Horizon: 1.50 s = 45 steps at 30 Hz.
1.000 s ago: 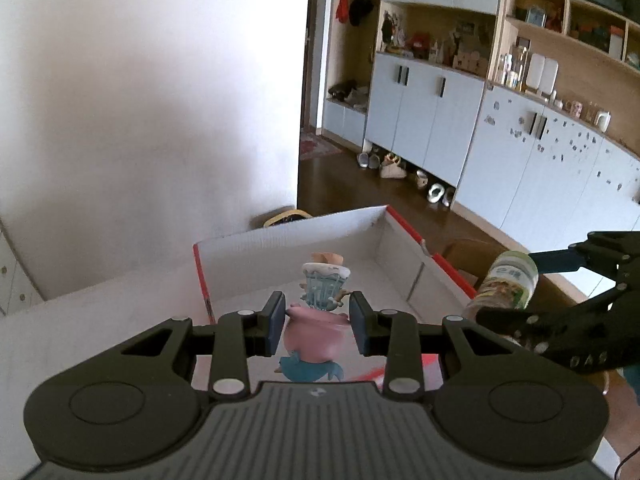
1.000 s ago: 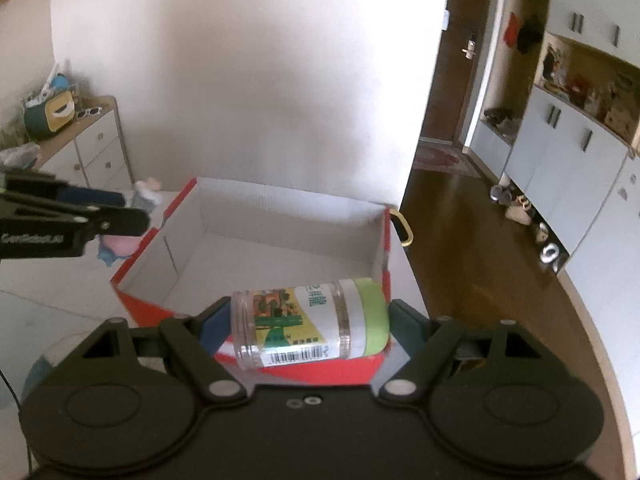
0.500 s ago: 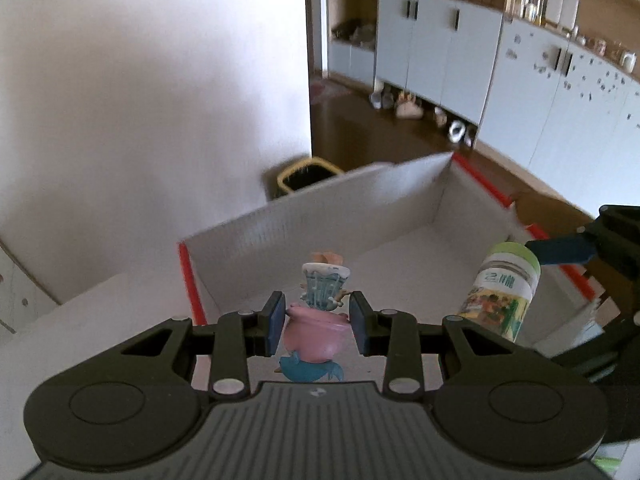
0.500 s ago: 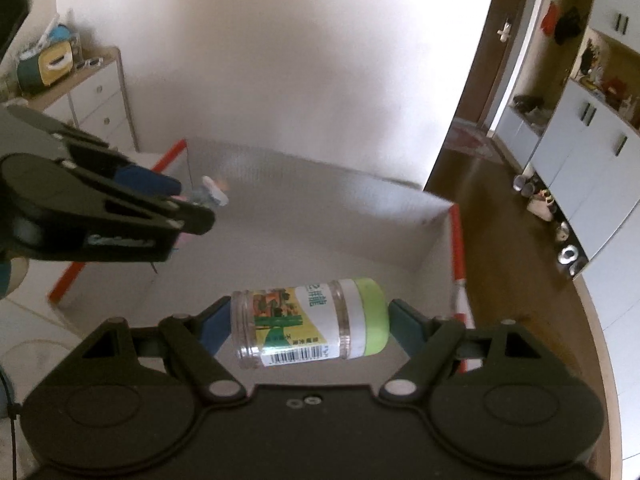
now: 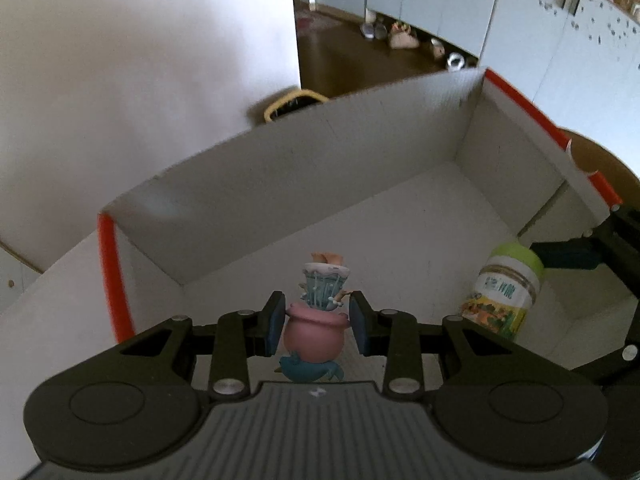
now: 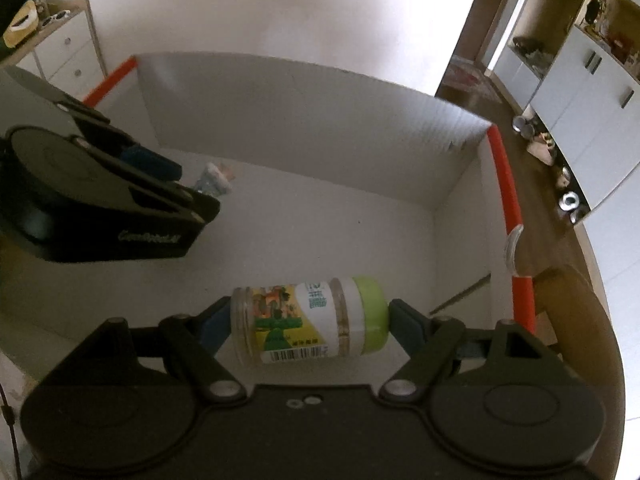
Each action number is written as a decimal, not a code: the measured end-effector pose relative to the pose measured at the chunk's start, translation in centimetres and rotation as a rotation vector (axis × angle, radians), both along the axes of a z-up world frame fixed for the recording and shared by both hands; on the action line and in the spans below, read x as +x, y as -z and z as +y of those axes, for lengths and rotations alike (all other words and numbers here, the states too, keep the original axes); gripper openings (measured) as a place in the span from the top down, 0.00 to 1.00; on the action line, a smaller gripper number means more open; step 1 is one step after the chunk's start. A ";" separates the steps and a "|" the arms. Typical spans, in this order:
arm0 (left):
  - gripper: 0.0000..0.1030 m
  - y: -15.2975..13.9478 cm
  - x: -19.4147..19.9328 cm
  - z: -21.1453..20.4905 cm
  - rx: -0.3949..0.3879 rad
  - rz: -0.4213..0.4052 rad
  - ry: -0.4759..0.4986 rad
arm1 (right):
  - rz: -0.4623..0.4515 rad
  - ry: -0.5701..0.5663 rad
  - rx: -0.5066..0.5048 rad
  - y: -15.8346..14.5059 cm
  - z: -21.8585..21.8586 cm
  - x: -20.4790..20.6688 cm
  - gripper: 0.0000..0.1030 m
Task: Organize rigid objects
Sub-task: 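Lower the doll and jar into the box and open both tools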
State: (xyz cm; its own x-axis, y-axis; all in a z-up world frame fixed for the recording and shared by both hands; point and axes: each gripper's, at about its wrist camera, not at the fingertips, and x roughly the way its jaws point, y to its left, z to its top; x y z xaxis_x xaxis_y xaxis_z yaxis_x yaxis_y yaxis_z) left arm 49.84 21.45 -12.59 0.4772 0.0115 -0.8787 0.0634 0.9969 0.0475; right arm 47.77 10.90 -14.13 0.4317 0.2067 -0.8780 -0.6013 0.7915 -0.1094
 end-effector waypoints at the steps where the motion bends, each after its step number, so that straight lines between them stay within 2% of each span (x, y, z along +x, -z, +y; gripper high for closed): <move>1: 0.67 0.2 0.1 -0.1 0.003 0.011 0.005 | 0.002 -0.002 -0.004 -0.1 0.1 0.0 0.21; 8: 0.67 1.5 0.9 -0.7 -0.001 0.125 0.056 | 0.058 0.000 -0.056 0.4 0.8 0.2 0.21; 14: 0.67 1.8 0.6 -0.8 0.006 0.141 0.080 | 0.045 -0.010 -0.089 0.6 1.2 -0.2 0.21; 17: 0.59 1.6 0.6 -0.6 0.004 0.137 0.075 | 0.049 0.003 -0.076 0.5 0.9 -0.3 0.20; 19: 0.35 1.4 0.4 -0.4 0.003 0.122 0.066 | 0.042 0.008 -0.060 0.2 0.4 0.0 0.19; 20: 0.31 1.1 0.2 -0.3 0.005 0.109 0.062 | 0.040 0.009 -0.049 0.0 0.0 0.5 0.19; 33: 0.31 -3.4 -2.2 -0.2 0.001 -0.020 0.030 | -0.012 0.043 0.057 -3.2 -2.7 -1.1 0.15; 45: 0.31 -8.4 -6.5 -2.8 -0.010 -0.123 0.003 | -0.073 0.052 0.187 -8.5 -6.9 -4.8 0.11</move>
State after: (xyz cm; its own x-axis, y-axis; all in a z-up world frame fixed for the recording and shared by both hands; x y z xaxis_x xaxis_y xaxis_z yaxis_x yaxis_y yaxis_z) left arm 43.39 18.69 -4.19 0.5814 0.0010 -0.8136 0.0611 0.9971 0.0449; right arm 43.00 4.01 -5.64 0.5071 0.3390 -0.7924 -0.5547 0.8320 0.0009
